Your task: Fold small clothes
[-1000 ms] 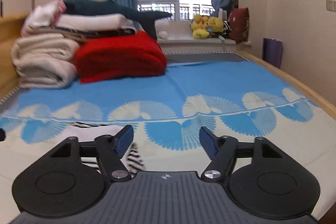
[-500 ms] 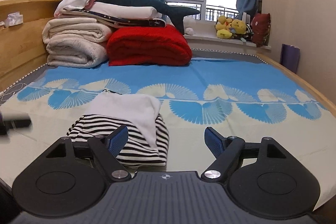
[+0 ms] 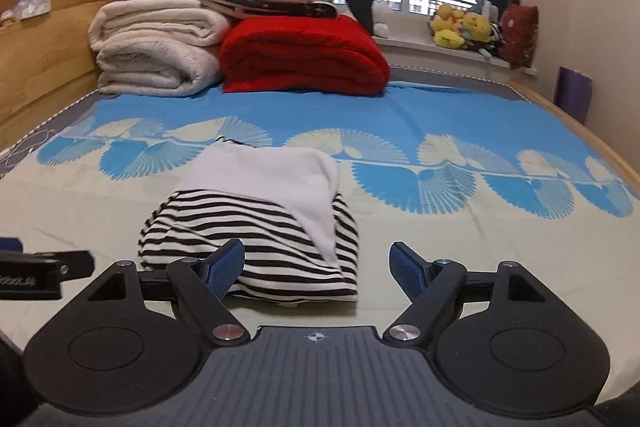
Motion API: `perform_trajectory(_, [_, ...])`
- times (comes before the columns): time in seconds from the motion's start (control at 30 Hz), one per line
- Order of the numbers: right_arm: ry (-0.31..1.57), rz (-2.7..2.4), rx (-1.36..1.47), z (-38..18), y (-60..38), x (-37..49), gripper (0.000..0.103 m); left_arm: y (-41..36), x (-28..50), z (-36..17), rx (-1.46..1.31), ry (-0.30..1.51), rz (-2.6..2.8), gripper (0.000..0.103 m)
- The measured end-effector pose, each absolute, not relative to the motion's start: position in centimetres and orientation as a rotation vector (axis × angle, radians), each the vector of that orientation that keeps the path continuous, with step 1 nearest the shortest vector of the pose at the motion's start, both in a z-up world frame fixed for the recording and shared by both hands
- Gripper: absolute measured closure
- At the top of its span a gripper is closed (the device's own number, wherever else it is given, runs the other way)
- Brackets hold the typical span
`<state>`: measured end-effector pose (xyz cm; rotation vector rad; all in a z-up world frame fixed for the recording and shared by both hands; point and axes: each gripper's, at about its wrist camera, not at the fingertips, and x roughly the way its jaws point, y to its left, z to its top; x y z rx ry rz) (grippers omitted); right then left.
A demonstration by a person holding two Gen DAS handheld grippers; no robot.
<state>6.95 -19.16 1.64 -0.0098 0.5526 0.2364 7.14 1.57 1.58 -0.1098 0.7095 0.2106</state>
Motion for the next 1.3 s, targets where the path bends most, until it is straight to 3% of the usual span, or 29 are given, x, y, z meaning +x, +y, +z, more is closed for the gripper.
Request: perform_trajectory(1.3, [0.657, 0.227, -0.012, 0.2, -19.0, 7.7, 0.022, -0.3, 8.4, -0.6, -0.104, 0.784, 0.136, 0.001])
